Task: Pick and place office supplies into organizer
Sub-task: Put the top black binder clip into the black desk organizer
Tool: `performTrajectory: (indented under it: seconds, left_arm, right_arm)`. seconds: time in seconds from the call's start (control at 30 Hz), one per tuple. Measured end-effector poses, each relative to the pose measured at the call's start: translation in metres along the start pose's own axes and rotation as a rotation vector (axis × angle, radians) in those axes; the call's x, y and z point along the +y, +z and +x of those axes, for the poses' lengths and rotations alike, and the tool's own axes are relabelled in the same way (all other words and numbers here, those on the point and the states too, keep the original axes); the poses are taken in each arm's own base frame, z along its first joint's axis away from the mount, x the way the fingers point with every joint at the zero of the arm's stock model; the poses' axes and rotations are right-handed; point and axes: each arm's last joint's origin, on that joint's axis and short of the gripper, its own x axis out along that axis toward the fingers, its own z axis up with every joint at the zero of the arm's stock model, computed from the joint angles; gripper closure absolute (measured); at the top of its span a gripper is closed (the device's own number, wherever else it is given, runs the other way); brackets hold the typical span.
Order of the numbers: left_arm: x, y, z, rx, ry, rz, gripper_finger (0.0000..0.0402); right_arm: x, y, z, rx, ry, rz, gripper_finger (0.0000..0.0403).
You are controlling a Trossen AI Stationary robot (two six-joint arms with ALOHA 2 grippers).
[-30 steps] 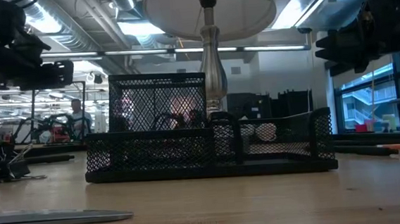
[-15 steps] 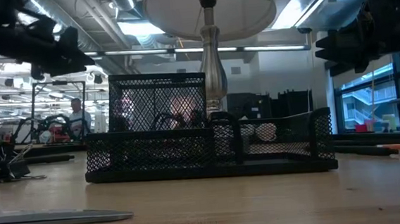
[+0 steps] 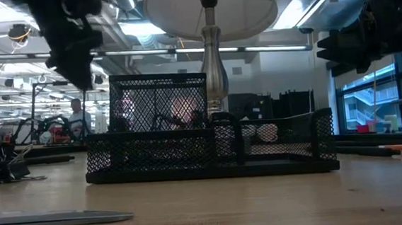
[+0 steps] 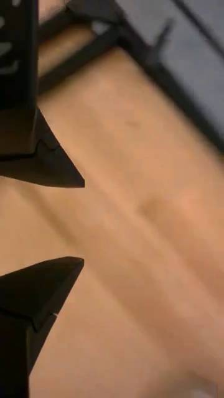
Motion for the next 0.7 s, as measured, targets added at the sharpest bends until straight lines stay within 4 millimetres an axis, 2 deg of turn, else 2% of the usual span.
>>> performTrajectory:
  seconds: [0.2,0.4,0.7]
  left_arm:
    - [-0.017,0.006,0.014,0.366,-0.022,0.315,0.0221]
    - [-0.037,-0.005,0.031,0.639,-0.044,0.559,0.0221]
    - [-0.064,-0.013,0.057,0.826,-0.039,0.764,0.0222]
  right_arm:
    - [0.000,0.000,0.000,0.000,0.000,0.000,0.0210]
    - [0.000,0.000,0.000,0.000,0.000,0.005,0.0210]
    - [0.000,0.000,0.000,0.000,0.000,0.005,0.0210]
